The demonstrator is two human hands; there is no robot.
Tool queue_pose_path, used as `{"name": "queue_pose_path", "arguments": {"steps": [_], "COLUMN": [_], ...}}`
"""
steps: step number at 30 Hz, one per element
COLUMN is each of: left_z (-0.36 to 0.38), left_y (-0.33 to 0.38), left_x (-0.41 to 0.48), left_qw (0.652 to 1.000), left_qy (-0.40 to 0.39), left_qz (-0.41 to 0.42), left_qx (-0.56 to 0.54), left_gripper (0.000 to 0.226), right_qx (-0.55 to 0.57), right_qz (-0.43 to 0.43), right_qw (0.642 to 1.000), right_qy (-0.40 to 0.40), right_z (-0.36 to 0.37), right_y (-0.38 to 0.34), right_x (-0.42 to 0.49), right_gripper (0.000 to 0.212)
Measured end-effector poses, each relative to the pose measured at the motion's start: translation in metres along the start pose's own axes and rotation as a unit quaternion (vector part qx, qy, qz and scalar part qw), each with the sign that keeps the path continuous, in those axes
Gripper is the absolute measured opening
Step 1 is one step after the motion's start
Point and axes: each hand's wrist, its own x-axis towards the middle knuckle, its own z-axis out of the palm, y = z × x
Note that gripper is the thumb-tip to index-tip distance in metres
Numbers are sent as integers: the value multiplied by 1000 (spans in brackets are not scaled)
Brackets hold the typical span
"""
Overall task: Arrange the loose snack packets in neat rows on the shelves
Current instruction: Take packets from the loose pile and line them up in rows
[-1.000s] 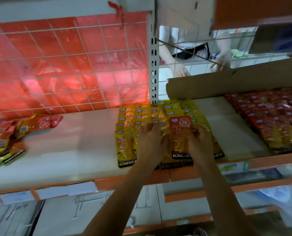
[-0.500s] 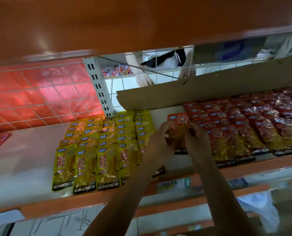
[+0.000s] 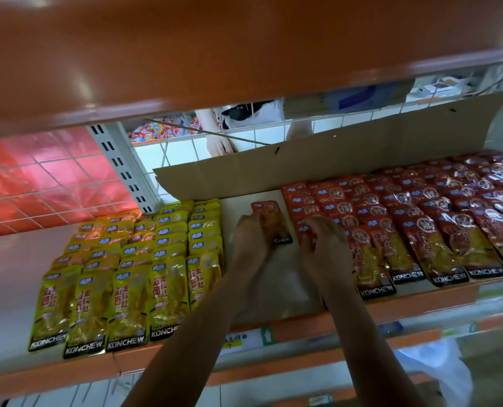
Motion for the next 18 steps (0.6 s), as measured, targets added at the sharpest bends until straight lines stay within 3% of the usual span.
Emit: {"name": "queue_pose_path", "arguments": {"steps": [18], "left_z": [7], "left_y": [12], "left_x": [43], "left_qw": [994], "left_qy": [-19], "left_qz": [10], "left_qx": [110], "left_gripper": [32], "right_qx": [-11], "right_qz": [-31], "right_qw": [999], "right_qy": [-23], "right_z": [-2], "right_y": [2], "right_x": [12], "right_gripper": [32]}}
